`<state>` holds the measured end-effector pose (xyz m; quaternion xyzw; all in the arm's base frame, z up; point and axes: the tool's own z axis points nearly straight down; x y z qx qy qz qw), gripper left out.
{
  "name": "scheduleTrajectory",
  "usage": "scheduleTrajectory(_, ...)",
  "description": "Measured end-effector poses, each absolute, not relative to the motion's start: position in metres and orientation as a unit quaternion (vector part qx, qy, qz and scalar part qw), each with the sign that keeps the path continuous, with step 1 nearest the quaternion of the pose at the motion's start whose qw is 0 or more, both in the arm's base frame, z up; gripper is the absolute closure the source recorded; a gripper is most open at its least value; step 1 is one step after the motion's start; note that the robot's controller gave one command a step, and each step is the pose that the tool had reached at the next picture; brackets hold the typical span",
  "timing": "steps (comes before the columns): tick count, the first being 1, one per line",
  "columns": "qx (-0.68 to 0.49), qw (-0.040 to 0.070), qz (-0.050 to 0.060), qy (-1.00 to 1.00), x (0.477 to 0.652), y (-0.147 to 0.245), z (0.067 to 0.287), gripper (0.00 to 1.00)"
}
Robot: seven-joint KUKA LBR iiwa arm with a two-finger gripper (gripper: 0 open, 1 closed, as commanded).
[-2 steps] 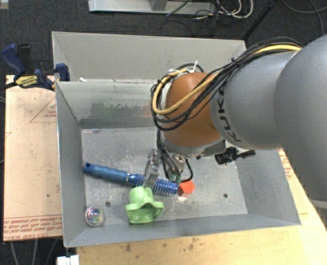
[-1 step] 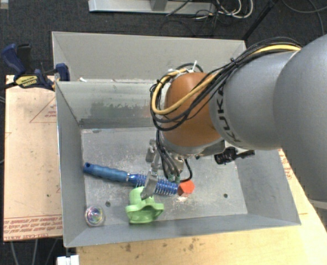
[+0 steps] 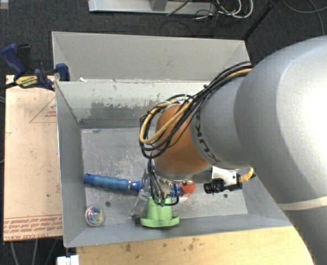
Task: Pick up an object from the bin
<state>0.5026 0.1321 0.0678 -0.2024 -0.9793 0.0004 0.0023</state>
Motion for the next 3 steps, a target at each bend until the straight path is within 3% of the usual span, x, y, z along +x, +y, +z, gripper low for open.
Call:
scheduleTrajectory(1, -0.204, 0.001, 0.000, -0.979, 0.504, 0.132, 0.069, 1.00)
scheduleTrajectory(2, -0.190, -0.003, -0.001, -0.982, 0.550, 0.190, 0.075, 1.00)
scheduleTrajectory(3, -0.210, -0.003, -0.002, -0.978, 0.537, 0.174, 0.181, 1.00)
